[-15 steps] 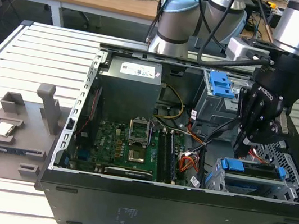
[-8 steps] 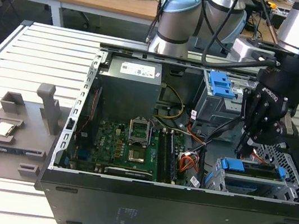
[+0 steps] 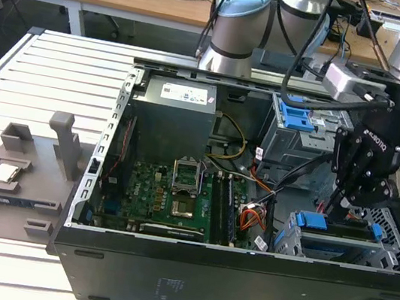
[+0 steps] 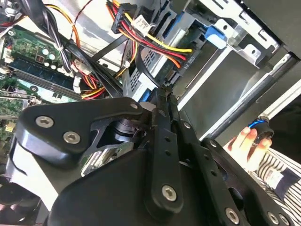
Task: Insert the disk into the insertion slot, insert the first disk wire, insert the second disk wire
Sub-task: 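Insert the second disk wire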
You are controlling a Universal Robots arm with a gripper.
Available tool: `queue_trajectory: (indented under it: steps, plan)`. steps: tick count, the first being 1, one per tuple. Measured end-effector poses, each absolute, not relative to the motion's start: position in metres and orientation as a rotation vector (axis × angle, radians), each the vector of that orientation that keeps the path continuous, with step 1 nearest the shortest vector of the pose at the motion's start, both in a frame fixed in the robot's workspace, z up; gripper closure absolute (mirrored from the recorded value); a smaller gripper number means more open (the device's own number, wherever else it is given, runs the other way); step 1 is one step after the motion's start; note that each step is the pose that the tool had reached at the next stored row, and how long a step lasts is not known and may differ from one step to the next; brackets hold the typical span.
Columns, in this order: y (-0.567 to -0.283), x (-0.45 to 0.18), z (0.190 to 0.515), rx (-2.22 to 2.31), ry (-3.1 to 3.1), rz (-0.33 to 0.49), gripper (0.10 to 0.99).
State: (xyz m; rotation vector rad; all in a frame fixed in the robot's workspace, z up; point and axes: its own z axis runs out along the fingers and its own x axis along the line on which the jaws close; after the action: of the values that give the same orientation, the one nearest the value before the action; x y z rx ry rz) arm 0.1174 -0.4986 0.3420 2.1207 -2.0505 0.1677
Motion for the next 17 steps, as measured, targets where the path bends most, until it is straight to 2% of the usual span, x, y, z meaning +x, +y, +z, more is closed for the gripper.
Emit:
queue_trajectory:
  steps: [6,17]
  plan:
    - [-0.516,0.12,0.351,2.156,-2.082,0.106,0.941]
    - [-0.543,0.122,0.349,2.238,-2.151,-0.064,0.941]
